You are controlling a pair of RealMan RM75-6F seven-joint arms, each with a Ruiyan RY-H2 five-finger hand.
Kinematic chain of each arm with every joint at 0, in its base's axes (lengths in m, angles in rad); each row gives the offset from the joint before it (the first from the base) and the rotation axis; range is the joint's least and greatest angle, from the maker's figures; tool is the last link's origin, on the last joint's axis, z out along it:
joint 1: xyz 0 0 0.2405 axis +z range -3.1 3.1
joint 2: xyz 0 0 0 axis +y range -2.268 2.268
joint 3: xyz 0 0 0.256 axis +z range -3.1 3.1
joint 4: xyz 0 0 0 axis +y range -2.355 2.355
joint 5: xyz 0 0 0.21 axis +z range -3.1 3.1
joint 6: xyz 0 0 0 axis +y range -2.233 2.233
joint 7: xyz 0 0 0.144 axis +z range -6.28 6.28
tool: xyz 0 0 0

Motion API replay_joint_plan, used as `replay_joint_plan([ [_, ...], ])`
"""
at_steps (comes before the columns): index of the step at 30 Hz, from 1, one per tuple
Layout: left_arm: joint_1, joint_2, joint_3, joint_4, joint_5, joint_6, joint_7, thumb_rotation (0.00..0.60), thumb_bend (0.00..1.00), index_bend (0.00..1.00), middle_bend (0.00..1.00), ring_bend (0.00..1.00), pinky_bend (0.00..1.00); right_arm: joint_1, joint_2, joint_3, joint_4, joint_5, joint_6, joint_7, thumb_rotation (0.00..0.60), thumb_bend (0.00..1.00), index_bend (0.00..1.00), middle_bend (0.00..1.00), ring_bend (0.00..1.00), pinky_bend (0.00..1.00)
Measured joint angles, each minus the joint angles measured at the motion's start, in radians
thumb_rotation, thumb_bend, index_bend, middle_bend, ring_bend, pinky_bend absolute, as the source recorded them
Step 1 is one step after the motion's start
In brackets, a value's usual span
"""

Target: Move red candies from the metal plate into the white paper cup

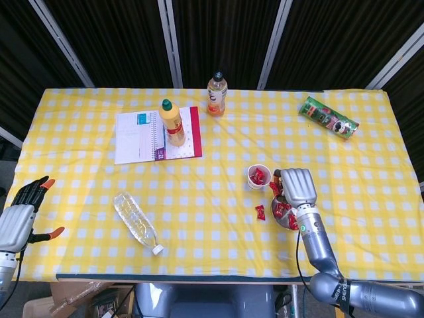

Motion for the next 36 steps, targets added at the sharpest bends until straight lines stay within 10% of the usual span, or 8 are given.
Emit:
replay_joint_plan([
  [12, -0.007, 0.01, -0.003, -0.003, -0.017, -0.024, -0.024, 0.6, 0.04, 0.0, 0.0, 0.0, 0.0, 0.112, -0.091, 0.048, 0.165, 0.075, -0.079, -0.002, 0.6, 0.6, 0.66, 0.8, 0.86, 0.96],
  [21, -0.01, 0.017, -0.001, -0.012, -0.025, -0.037, -0.026, 0.6, 0.04, 0.0, 0.0, 0.0, 0.0, 0.146, -0.13, 0.047, 0.264, 0.115, -0.125, 0.026, 0.6, 0.58, 0.44, 0.8, 0.86, 0.96],
  [36, -0.009, 0.018, 0.0, -0.013, -0.022, -0.034, -0.026, 0.6, 0.04, 0.0, 0.0, 0.0, 0.0, 0.144, -0.116, 0.026, 0.229, 0.086, -0.097, 0.063, 0.6, 0.47, 0.34, 0.8, 0.86, 0.96],
])
